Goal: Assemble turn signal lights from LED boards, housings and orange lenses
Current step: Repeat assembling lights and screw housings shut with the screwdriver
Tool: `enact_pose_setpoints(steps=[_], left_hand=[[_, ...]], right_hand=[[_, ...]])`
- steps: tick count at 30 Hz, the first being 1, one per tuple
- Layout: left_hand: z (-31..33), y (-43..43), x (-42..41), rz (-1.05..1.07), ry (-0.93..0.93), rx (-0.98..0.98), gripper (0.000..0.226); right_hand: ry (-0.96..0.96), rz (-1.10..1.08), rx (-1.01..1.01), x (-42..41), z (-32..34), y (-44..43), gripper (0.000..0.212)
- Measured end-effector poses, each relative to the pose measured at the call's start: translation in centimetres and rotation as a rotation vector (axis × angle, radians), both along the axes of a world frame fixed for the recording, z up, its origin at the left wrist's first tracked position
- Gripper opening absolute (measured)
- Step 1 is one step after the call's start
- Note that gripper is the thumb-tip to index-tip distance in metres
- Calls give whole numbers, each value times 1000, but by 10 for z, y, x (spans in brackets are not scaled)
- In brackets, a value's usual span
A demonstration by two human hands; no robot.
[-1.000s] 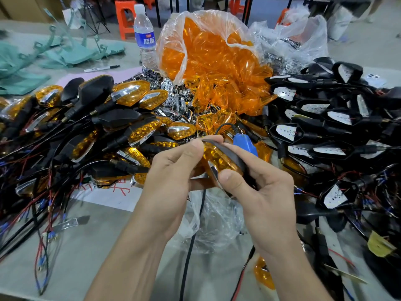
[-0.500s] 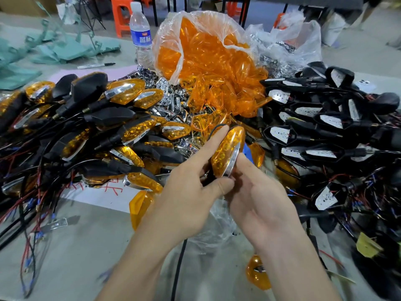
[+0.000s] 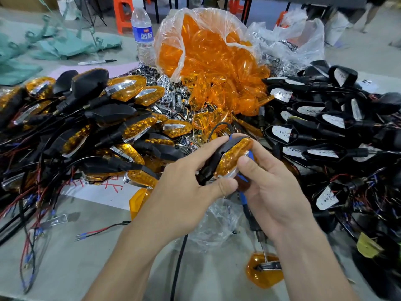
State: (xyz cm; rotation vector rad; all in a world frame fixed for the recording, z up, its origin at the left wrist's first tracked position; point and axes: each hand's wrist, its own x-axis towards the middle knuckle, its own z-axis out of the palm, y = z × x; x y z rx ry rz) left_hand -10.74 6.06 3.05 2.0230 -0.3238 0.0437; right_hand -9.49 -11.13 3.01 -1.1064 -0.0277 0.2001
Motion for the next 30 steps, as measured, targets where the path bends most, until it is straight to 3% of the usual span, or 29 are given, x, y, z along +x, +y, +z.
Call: enact_pose_setpoints(steps=[3,12,17,23,26,30], left_hand=[[4,1,-1,6,-28,32,62],[9,3,-6,-44,-101,116,56],[8,9,-5,-108,-4,117,60],[2,9,0,-145,-12,75,35],[-1,8,3,-163,24,-39,29],[-1,9,6,-272,153,-347,35]], right_hand=[[14,13,2,-3,-4,-1,37],[20,8,46,-1,-9,0,53],[-33,177,-56,5,-2,-15,72],[-152,-8,-291,6,3,-13,56],[-152,-45,-324,5,4,-15,44],[-190,192,-191,4,15,-27,51]])
